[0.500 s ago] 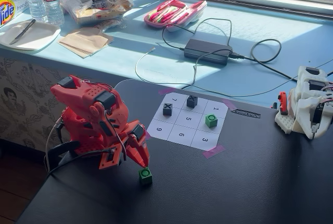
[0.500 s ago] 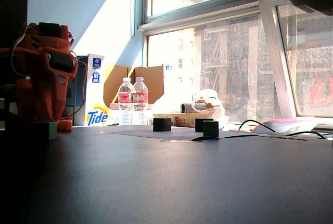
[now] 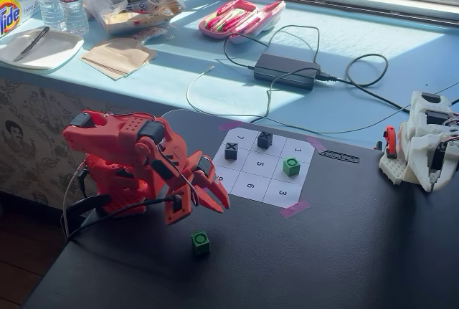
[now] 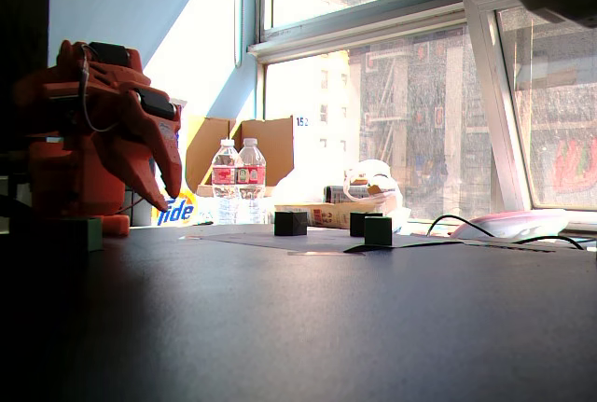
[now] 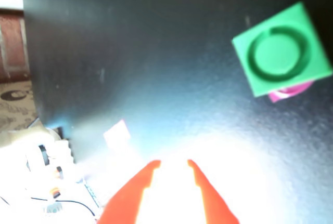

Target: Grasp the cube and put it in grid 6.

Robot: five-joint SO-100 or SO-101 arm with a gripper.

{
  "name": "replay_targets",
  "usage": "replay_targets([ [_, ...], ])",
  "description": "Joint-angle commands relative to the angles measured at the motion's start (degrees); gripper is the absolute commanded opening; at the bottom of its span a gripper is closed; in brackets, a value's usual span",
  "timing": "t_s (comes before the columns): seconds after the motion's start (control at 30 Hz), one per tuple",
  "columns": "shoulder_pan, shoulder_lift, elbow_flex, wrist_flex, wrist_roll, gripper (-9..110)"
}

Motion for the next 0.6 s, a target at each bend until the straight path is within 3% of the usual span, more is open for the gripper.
replay_targets([
  [0.0,-0.2,0.5,4.0,-1.1,0.1,7],
  [0.57,-0.1,0.5,4.0,-1.1,-0.4,7],
])
